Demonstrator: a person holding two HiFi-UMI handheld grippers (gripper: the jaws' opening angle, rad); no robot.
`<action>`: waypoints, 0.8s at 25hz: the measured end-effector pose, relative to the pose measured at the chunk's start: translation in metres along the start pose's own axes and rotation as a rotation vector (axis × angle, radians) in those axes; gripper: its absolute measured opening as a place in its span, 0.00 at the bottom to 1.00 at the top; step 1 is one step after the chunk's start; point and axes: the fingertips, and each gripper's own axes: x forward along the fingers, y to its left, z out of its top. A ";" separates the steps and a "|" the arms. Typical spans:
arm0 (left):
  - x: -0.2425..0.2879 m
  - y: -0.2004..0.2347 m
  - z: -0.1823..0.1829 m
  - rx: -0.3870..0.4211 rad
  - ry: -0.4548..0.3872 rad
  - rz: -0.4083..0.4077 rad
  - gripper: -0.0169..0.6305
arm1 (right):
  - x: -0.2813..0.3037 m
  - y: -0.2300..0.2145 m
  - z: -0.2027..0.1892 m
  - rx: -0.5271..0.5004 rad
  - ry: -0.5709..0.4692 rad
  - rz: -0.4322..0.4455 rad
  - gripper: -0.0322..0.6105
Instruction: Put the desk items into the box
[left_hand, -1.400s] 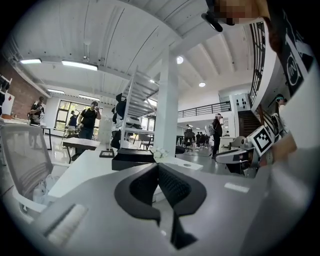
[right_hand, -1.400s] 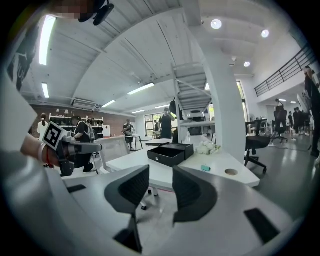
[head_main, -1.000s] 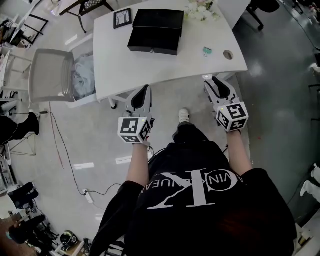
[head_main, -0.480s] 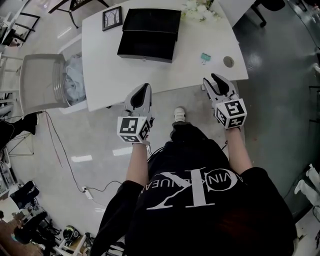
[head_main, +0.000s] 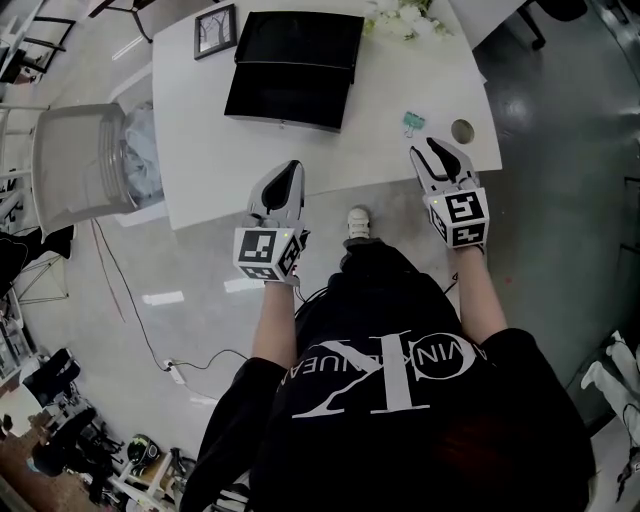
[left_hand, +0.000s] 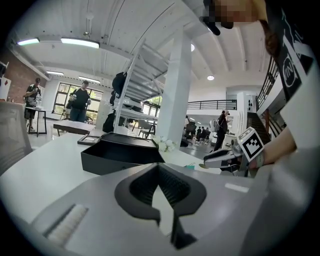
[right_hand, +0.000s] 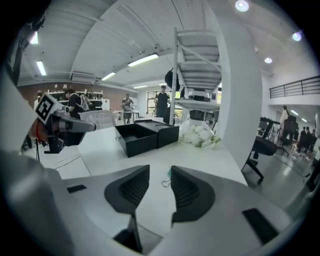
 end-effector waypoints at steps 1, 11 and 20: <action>0.002 0.001 0.000 0.000 0.002 0.005 0.04 | 0.004 -0.003 0.000 -0.015 0.009 0.000 0.23; 0.022 0.013 -0.003 0.000 0.029 0.034 0.04 | 0.036 -0.020 -0.007 -0.216 0.108 0.013 0.23; 0.031 0.021 0.002 -0.022 0.027 0.071 0.04 | 0.052 -0.018 -0.011 -0.401 0.150 0.061 0.23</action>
